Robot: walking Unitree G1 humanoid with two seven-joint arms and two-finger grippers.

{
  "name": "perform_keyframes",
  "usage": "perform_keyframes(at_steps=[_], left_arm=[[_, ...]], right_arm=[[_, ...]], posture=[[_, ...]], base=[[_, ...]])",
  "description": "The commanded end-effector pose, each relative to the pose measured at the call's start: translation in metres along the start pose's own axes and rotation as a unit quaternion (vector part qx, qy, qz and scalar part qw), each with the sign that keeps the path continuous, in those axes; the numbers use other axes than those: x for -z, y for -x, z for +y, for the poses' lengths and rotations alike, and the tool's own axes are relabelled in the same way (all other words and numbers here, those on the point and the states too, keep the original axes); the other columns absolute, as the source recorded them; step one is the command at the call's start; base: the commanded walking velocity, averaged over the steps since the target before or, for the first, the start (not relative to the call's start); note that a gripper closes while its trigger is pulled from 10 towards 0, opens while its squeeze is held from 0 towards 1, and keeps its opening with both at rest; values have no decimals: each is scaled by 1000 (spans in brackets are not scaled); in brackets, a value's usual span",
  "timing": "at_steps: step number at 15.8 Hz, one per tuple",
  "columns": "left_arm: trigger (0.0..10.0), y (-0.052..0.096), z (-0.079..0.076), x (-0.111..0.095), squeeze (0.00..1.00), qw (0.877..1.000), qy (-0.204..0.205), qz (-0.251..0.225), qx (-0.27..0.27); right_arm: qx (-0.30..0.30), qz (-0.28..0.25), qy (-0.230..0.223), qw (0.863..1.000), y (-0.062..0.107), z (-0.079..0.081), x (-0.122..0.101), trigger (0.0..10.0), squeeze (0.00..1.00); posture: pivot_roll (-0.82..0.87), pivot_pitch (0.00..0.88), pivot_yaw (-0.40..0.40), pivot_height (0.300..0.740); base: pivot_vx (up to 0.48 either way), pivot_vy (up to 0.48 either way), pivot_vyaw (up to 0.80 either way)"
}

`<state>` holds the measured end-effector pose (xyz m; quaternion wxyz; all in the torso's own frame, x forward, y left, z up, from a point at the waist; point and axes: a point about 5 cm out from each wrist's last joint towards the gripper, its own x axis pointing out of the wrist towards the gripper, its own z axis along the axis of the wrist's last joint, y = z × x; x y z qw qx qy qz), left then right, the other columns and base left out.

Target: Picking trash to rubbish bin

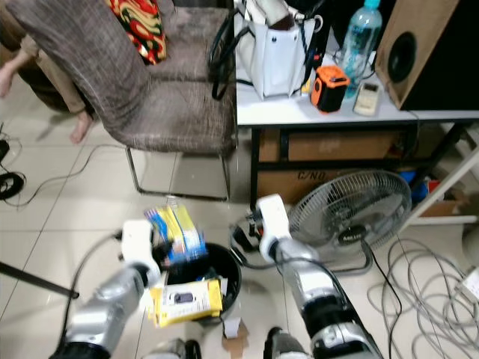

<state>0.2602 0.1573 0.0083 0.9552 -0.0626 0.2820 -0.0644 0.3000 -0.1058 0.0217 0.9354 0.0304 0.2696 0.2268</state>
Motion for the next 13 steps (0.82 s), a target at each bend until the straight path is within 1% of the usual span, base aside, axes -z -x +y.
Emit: perform_keyframes(at_steps=[1,2,3,6,7,8,9,10,11,12,13], left_arm=[[10000,-2,1,14,0,999,-17,26,6],[10000,-5,2,24,0,999,-24,45,13],[10000,-7,3,28,0,998,-26,54,13],[10000,-12,-6,51,0,993,-43,105,42],[10000,-12,-10,63,0,989,-49,127,53],[10000,-10,-13,71,0,985,-53,150,65],[10000,-7,-16,83,0,978,-61,185,81],[10000,-4,-19,91,0,972,-67,204,97],[10000,-3,-18,95,0,970,-73,211,98],[10000,-2,-18,97,0,970,-74,214,92],[10000,-3,-20,97,0,969,-75,215,95]], right_arm=[[19,28,-15,999,4,-8,18,10000,0],[31,42,-25,998,7,-14,29,10000,0],[35,46,-27,998,10,-16,33,10000,0],[28,80,-40,996,26,-19,60,10000,0],[30,94,-45,994,34,-20,70,10000,0],[34,102,-45,993,37,-21,75,10000,0],[31,107,-44,993,38,-19,76,10000,0],[23,108,-45,993,38,-17,76,10000,0],[4,106,-56,993,39,-12,75,10000,0],[-61,104,-68,990,41,2,73,10000,0],[-81,99,-76,989,42,8,71,10000,0]], posture=[[-97,188,44,740],[-111,201,52,740],[-120,210,56,740],[-174,271,68,740],[-185,285,66,740],[-186,289,65,740],[-188,295,65,740],[-188,295,65,740],[-186,299,66,740],[-186,299,66,740],[-190,304,66,740]], base=[[0,0,0],[0,0,0],[0,0,0],[0,0,0],[0,0,0],[0,0,0],[0,0,0],[0,0,0],[0,0,0],[0,0,0],[0,0,0]])
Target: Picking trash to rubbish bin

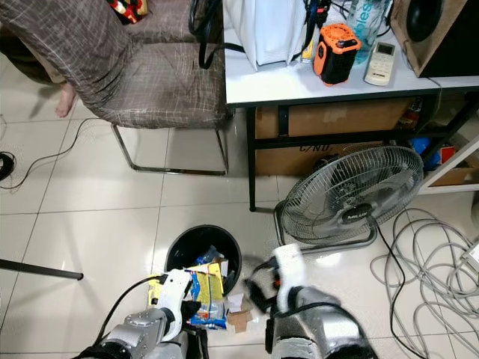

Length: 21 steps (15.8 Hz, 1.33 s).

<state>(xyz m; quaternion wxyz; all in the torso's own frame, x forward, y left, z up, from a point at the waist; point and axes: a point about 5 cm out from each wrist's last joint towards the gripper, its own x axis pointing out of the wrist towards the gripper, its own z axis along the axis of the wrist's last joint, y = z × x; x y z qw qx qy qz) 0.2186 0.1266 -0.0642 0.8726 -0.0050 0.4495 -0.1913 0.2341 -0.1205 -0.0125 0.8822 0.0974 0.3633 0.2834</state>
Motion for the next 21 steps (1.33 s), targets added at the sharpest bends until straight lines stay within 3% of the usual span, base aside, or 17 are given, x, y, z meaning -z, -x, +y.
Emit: perform_keyframes(at_steps=[1,5,8,21], left_arm=[[10000,0,-3,13,0,1000,1,22,1],[10000,-3,-12,18,0,999,-18,40,13],[10000,-1,-6,21,0,999,-25,44,-2],[10000,3,12,10,0,996,-31,-15,-88]], right_arm=[[-24,8,-14,1000,4,5,6,10000,0],[-89,36,-17,995,17,17,10,10000,0],[-140,55,-17,989,25,28,14,10000,0],[-159,88,-10,983,44,33,20,10000,0]], posture=[[-197,308,61,740],[-208,325,43,740],[-214,332,36,740],[-240,362,19,740]], base=[[0,0,0],[0,0,0],[0,0,0],[0,0,0]])
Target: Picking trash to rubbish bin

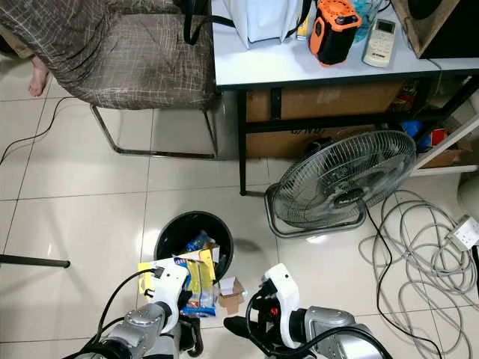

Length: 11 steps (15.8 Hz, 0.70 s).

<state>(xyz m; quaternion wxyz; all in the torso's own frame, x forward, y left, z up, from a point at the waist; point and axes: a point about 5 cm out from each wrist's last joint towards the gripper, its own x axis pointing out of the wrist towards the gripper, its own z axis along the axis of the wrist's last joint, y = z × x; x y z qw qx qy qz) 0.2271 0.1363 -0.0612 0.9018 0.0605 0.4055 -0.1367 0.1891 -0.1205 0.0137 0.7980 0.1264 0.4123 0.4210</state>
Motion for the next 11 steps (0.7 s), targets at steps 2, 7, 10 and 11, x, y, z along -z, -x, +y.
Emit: perform_keyframes(at_steps=[2,7,10,11], left_arm=[[10000,3,2,16,0,1000,3,24,-18],[10000,4,15,8,0,998,11,-4,-64],[10000,3,11,3,59,998,28,-23,-57],[10000,2,9,2,478,998,33,-30,-54]], right_arm=[[-9,8,-11,1000,1,4,8,10000,0],[-9,7,-10,1000,0,6,9,10000,0],[-11,7,-9,1000,0,7,9,10000,0],[-11,6,-9,1000,0,7,9,10000,0]], posture=[[-240,362,19,740],[-240,370,23,740],[-240,373,24,740],[-240,373,24,740]], base=[[0,0,0],[0,0,0],[0,0,0],[0,0,0]])
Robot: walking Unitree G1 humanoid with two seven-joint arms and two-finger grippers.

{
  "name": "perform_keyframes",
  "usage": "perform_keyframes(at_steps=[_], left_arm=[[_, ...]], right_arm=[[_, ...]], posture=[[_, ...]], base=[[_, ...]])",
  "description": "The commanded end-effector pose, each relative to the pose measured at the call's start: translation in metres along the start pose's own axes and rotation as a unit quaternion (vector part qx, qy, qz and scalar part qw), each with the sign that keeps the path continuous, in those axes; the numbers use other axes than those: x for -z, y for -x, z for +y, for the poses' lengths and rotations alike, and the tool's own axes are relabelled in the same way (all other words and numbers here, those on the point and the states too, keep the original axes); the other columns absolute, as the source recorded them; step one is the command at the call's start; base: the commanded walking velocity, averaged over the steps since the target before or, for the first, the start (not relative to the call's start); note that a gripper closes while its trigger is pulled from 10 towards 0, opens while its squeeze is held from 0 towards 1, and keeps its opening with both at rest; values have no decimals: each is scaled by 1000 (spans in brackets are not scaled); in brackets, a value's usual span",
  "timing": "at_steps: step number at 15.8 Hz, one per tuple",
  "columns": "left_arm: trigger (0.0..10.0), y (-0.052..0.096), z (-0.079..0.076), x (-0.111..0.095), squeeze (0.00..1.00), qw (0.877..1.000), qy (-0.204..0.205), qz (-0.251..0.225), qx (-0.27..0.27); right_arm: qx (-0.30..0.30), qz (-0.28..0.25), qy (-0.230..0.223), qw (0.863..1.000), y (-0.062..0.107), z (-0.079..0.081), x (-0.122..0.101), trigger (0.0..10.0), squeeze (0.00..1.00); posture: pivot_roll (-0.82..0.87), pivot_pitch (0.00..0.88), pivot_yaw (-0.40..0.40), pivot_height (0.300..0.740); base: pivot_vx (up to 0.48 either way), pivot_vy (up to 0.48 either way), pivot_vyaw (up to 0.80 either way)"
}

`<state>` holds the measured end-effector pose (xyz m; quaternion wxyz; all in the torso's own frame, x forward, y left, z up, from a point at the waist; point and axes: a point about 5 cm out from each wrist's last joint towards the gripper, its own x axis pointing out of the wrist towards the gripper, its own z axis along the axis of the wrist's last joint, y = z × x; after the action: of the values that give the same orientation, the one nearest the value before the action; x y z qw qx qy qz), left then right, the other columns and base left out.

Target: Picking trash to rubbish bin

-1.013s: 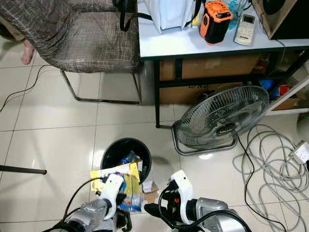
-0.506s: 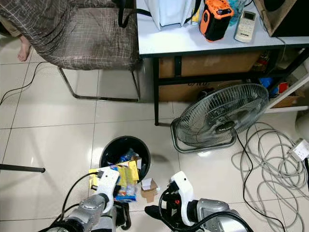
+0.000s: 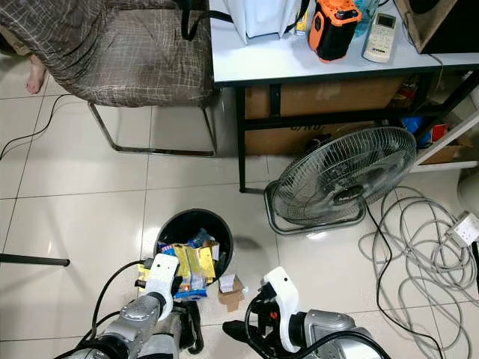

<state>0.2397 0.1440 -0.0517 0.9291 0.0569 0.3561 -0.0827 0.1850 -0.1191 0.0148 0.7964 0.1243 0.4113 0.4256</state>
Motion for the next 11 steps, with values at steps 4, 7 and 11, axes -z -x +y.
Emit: perform_keyframes(at_steps=[4,7,11], left_arm=[[10000,3,0,13,929,1000,15,16,-18],[10000,3,1,12,1000,999,14,13,-31],[10000,2,0,10,1000,999,10,7,-36]], right_arm=[[-3,-2,-11,1000,2,2,3,10000,0],[3,-2,-10,1000,7,0,4,10000,0],[4,-7,-10,1000,6,0,2,10000,0]], posture=[[-262,368,21,740],[-270,368,21,740],[-275,367,21,740]], base=[[0,0,0],[0,0,0],[0,0,0]])
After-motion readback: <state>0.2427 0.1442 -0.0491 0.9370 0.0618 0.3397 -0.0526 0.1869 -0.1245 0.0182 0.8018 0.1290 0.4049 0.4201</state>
